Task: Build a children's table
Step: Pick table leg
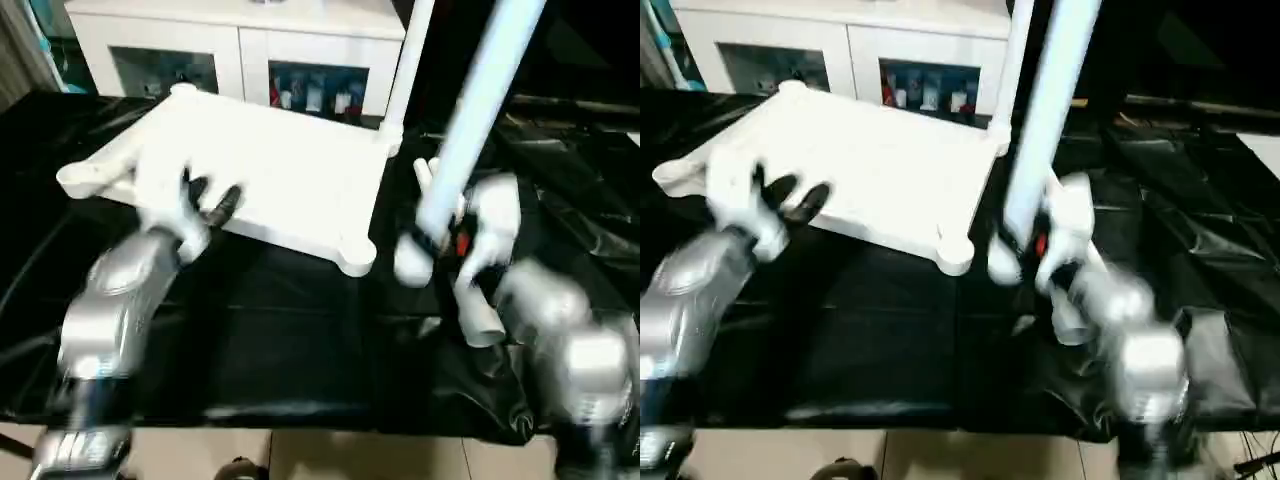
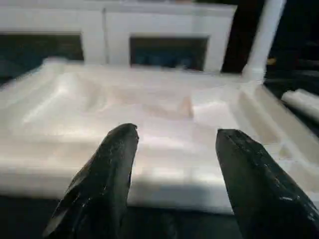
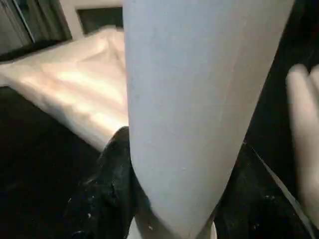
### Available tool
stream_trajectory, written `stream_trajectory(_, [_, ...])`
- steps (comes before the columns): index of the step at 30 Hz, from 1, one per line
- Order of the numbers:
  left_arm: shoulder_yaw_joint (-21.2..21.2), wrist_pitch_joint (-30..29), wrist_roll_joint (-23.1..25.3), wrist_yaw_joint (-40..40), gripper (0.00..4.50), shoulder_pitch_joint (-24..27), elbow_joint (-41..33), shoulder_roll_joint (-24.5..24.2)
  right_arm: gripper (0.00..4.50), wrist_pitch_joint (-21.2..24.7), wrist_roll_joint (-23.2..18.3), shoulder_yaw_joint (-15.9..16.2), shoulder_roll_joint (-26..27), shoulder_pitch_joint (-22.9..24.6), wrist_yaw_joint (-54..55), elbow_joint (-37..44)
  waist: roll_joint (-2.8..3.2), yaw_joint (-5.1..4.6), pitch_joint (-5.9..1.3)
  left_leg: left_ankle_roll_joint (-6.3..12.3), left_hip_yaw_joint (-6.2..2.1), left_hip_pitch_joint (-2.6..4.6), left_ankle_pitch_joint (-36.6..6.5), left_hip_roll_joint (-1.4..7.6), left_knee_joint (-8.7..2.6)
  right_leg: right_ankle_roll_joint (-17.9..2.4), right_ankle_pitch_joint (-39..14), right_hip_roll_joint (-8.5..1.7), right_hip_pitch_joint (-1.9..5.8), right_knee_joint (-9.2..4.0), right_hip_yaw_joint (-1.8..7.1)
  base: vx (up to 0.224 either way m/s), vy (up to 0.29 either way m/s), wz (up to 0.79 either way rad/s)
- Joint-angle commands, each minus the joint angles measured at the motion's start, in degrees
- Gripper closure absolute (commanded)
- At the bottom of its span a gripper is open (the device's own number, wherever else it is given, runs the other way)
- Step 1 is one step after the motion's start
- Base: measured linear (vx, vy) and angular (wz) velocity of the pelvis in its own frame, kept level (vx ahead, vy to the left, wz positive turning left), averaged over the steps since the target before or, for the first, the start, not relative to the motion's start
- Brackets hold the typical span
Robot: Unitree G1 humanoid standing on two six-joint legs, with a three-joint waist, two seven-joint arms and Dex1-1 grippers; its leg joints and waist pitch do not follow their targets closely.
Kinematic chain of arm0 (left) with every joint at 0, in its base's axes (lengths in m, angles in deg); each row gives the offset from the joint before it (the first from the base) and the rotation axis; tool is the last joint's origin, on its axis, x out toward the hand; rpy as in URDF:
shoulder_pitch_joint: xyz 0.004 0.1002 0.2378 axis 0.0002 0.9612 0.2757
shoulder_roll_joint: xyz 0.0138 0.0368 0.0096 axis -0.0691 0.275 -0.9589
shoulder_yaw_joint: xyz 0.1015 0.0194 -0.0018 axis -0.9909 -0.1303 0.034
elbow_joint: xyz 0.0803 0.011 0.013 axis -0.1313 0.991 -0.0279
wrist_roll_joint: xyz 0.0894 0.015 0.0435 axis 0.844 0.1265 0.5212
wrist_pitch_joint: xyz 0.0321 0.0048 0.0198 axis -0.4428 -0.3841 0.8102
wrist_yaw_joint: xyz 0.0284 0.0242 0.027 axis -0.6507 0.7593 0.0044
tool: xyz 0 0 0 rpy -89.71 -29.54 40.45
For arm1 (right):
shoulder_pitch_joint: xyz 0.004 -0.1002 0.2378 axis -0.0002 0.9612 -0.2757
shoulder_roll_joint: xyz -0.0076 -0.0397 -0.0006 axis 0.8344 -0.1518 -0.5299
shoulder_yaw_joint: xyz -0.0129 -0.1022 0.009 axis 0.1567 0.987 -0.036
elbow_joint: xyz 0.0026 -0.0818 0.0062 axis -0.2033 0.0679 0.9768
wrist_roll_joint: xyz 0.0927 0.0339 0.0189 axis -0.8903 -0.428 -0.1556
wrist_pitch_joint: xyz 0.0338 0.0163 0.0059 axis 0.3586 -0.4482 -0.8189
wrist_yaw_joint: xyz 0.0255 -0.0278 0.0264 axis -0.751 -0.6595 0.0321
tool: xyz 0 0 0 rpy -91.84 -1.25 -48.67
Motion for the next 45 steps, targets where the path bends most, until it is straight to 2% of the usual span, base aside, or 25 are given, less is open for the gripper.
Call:
stream_trajectory(1, [-0.53, 1.02, -0.38, 0.58, 1.63, -0.15, -1.25, 1.27, 2.67, -1.61, 0.5, -0.48, -0.78, -0.71, 0.96, 0.76, 0.62, -0.39, -3.75, -2.74, -2.67, 2.28, -14.53, 4.7, -4.59, -8.92, -10.01, -5.83, 1.35, -5.37, 3.8, 0.0, 0.0, 0.0])
stream_trajectory(4, [-4.86, 2.34, -2.16, -4.88, 1.63, -2.07, 1.59, 1.96, 2.67, -5.25, 1.75, 0.01, 0.04, -1.52, 2.66, -2.12, 0.6, -0.4, -3.26, -4.36, -2.81, 2.81, -18.8, 4.63, -4.79, -6.94, -16.78, -5.85, 0.53, -6.18, 3.94, 0.0, 0.0, 0.0])
stream_trajectory(5, [-5.29, 2.82, -2.85, -7.14, 1.63, -2.9, 2.58, 1.89, 2.67, -5.6, 1.63, -0.25, 0.1, -1.89, 2.69, -2.41, -0.04, -0.44, -3.17, -4.23, -2.74, 2.7, -19.01, 4.45, -4.84, -6.3, -18.3, -5.91, 0.54, -6.58, 3.95, 0.0, 0.0, 0.0])
stream_trajectory(6, [-5.98, 4.11, -4.31, -12.03, 1.36, -4.68, 4.76, 1.82, 2.67, -6.33, 1.4, -0.83, 0.21, -2.66, 2.74, -2.96, 0.14, -0.23, -3.12, -4.38, -2.77, 2.93, -19.5, 4.28, -4.77, -5.1, -21.45, -6.18, 0.24, -6.91, 4.06, 0.0, 0.0, 0.0])
stream_trajectory(7, [-7.95, 6.34, -2.03, -15.98, 1.29, -7.52, 9.12, 0.25, 2.67, -6.11, 1.45, -1.45, 0.32, -3.34, 2.75, -3.03, -0.14, -0.38, -3.14, -4.63, -2.86, 2.87, -19.77, 4.42, -4.88, -4.99, -21.53, -6.18, 0.34, -6.78, 4.03, 0.0, 0.0, 0.0])
stream_trajectory(9, [-12.35, 8.41, 3.96, -19.94, 1.29, -12.45, 17.01, -3.61, 2.67, -5.87, 1.62, -1.65, -0.39, -4.08, 1.89, -3.15, 0.03, -0.53, -3.18, -4.75, -3.09, 2.9, -19.78, 4.14, -5.23, -2.75, -22.13, -5.83, 0.22, -6.89, 4.03, 0.0, 0.0, 0.0])
stream_trajectory(12, [-14.32, 11.52, 7.37, -22.37, 0.88, -15.93, 22.54, -5.31, 2.67, -5.63, 1.68, -1.7, -0.86, -4.09, 1.24, -2.74, 0.15, -1.26, -3.43, -5.16, -3.36, 2.04, -17.53, 4.33, -5.63, -4.27, -16.91, -6.13, 1.23, -6.19, 3.79, 0.0, 0.0, 0.0])
stream_trajectory(14, [-14.89, 14.63, 9.38, -25.53, 0.91, -21.07, 30.53, -5.73, 2.67, -5.26, 1.46, -1.73, -1.85, -3.46, 0.33, -1.89, 0.37, -1.34, -3.98, -4.71, -2.94, 2.83, -16.02, 4.15, -5.08, -5.64, -12.48, -6.08, 0.95, -6.06, 3.94, 0.0, 0.0, 0.0])
stream_trajectory(15, [-16.44, 16.49, 11.35, -28.08, 0.78, -25.17, 37.1, -6.3, 2.67, -5.26, 1.17, -1.66, -2.98, -2.81, -0.44, -1.31, 0.78, -1.51, -4.13, -4.27, -2.99, 2.38, -14.03, 4.19, -5.09, -6.72, -8.81, -6.08, 1.48, -5.65, 3.87, 0.0, 0.0, 0.0])
stream_trajectory(17, [-17.6, 16.9, 11.58, -30.79, 0.59, -27.1, 40.18, -6.61, 2.67, -5.25, 0.85, -1.52, -3.78, -2.37, -1.0, -0.96, 0.54, -1.4, -4.31, -3.75, -2.89, 2.5, -12.96, 4.28, -4.88, -7.72, -6.03, -6.27, 1.57, -5.31, 3.85, 0.0, 0.0, 0.0])
stream_trajectory(20, [-22.01, 19.55, 13.29, -40.28, 0.31, -32.86, 50.29, -7.33, 2.67, -3.94, -0.4, -1.5, -6.38, -0.71, -3.67, 1.16, 0.34, -1.43, -4.56, -0.29, -2.4, 2.17, -7.16, 4.06, -4.28, -11.38, 3.77, -6.19, 2.01, -4.5, 3.8, 0.0, 0.0, 0.0])
stream_trajectory(22, [-23.04, 20.8, 13.98, -42.4, 0.09, -35.53, 54.11, -7.1, 2.67, -3.11, -0.93, -1.81, -7.43, -0.14, -4.59, 2.2, 0.11, -1.34, -4.71, 1.39, -2.38, 2.03, -6.18, 4.12, -4.04, -12.45, 5.16, -6.53, 2.4, -4.25, 3.81, 0.0, 0.0, 0.0])
stream_trajectory(24, [-23.02, 21.26, 14.48, -43.05, 0.03, -36.7, 55.81, -6.79, 2.67, -2.63, -1.21, -2.04, -7.92, 0.13, -4.96, 2.73, 0.08, -1.4, -4.53, 2.49, -2.37, 2.06, -6.72, 4.4, -3.96, -13.88, 3.86, -6.73, 2.33, -4.38, 3.7, 0.0, 0.0, 0.0])
stream_trajectory(27, [-23.99, 24.04, 18.04, -45.79, 0.03, -40.5, 62.47, -6.11, 2.67, -0.92, -1.77, -2.59, -9.81, 1.2, -6.14, 4.86, -0.06, -1.5, -4.09, 2.76, -2.22, 2.26, -8.58, 4.4, -3.98, -13.78, -0.78, -6.6, 2.11, -5.12, 3.77, 0.0, 0.0, 0.0])
stream_trajectory(28, [-24.16, 25.19, 19.12, -46.08, 0.03, -41.75, 64.76, -5.86, 2.67, -0.28, -2.22, -2.96, -10.35, 1.64, -6.3, 5.74, -0.11, -1.67, -3.16, 2.63, -2.24, 2.21, -9.96, 4.39, -4.29, -13.03, -3.54, -6.42, 1.73, -5.65, 3.87, 0.0, 0.0, 0.0])
stream_trajectory(30, [-24.06, 25.93, 19.91, -44.96, 0.03, -42.93, 66.67, -5.46, 2.67, 0.46, -2.66, -3.45, -10.89, 2.09, -6.31, 6.64, -0.14, -1.81, -2.95, 1.55, -2.47, 2.57, -12.38, 4.62, -4.53, -12.46, -7.49, -6.51, 1.69, -5.83, 3.84, 0.0, 0.0, 0.0])
stream_trajectory(31, [-24.33, 27.15, 20.31, -43.22, 0.03, -44.05, 68.42, -5.12, 2.67, 1.17, -2.96, -3.85, -11.46, 2.61, -6.17, 7.58, 0.34, -1.87, -2.39, 1.44, -2.49, 2.54, -12.91, 4.64, -4.64, -12.36, -7.91, -6.47, 1.29, -5.99, 3.93, 0.0, 0.0, 0.0])
stream_trajectory(32, [-24.7, 27.63, 20.53, -42.56, 0.03, -44.69, 69.56, -5.0, 2.67, 1.58, -3.15, -4.05, -11.82, 2.96, -6.13, 8.18, 0.35, -1.93, -2.26, 0.97, -2.55, 2.75, -14.15, 4.72, -4.73, -12.21, -8.79, -6.46, 1.23, -6.09, 3.96, 0.0, 0.0, 0.0])
stream_trajectory(34, [-26.01, 29.06, 21.62, -41.66, 0.03, -45.69, 71.51, -4.9, 2.67, 2.59, -3.56, -4.6, -12.61, 3.72, -6.19, 9.63, 0.36, -2.16, -1.92, 0.94, -2.67, 2.6, -14.33, 4.66, -4.84, -12.21, -8.09, -6.51, 1.36, -6.09, 4.08, 0.0, 0.0, 0.0])
stream_trajectory(37, [-26.71, 29.87, 22.67, -39.37, 0.03, -46.19, 72.78, -4.39, 2.67, 3.73, -3.7, -5.37, -13.19, 4.99, -5.81, 11.78, 0.93, -2.55, -1.5, 1.5, -2.72, 2.47, -13.56, 4.71, -4.83, -13.09, -5.78, -6.36, 1.3, -5.9, 4.06, 0.0, 0.0, 0.0])
stream_trajectory(38, [-26.48, 30.11, 22.94, -38.78, 0.03, -46.39, 73.26, -4.12, 2.67, 4.17, -3.86, -5.67, -13.34, 5.37, -5.71, 12.5, 0.78, -2.81, -1.41, 1.95, -2.64, 2.51, -13.51, 4.66, -4.78, -13.58, -4.82, -6.28, 1.44, -5.97, 4.08, 0.0, 0.0, 0.0])
stream_trajectory(40, [-26.73, 30.63, 23.99, -37.71, 0.19, -46.5, 74.04, -3.72, 2.67, 4.86, -4.05, -6.02, -13.48, 6.27, -5.46, 13.99, 0.91, -3.1, -1.3, 3.11, -2.64, 2.1, -11.43, 4.45, -4.59, -14.34, -2.89, -6.42, 1.77, -5.7, 4.05, 0.0, 0.0, 0.0])
stream_trajectory(41, [-26.71, 30.8, 24.82, -37.71, 0.19, -46.54, 74.71, -3.4, 2.67, 5.39, -4.29, -6.14, -13.64, 6.93, -5.22, 15.08, 1.33, -3.38, -1.22, 4.12, -2.63, 1.84, -9.59, 4.34, -4.47, -14.62, -1.12, -6.38, 1.88, -5.63, 4.04, 0.0, 0.0, 0.0])
stream_trajectory(44, [-26.52, 31.24, 26.11, -37.25, 0.48, -46.57, 76.01, -2.64, 2.67, 6.52, -4.95, -6.5, -13.96, 8.21, -4.7, 17.27, 1.02, -3.77, -1.09, 6.37, -2.54, 1.69, -7.52, 4.38, -4.33, -15.33, 1.94, -6.25, 1.95, -5.45, 3.93, 0.0, 0.0, 0.0])
stream_trajectory(45, [-26.54, 31.35, 26.29, -37.14, 0.55, -46.56, 76.3, -2.42, 2.67, 6.81, -5.16, -6.67, -14.04, 8.53, -4.59, 17.8, 1.23, -3.98, -0.95, 6.81, -2.55, 1.73, -7.69, 4.39, -4.35, -15.51, 1.57, -6.23, 1.91, -5.58, 3.89, 0.0, 0.0, 0.0])
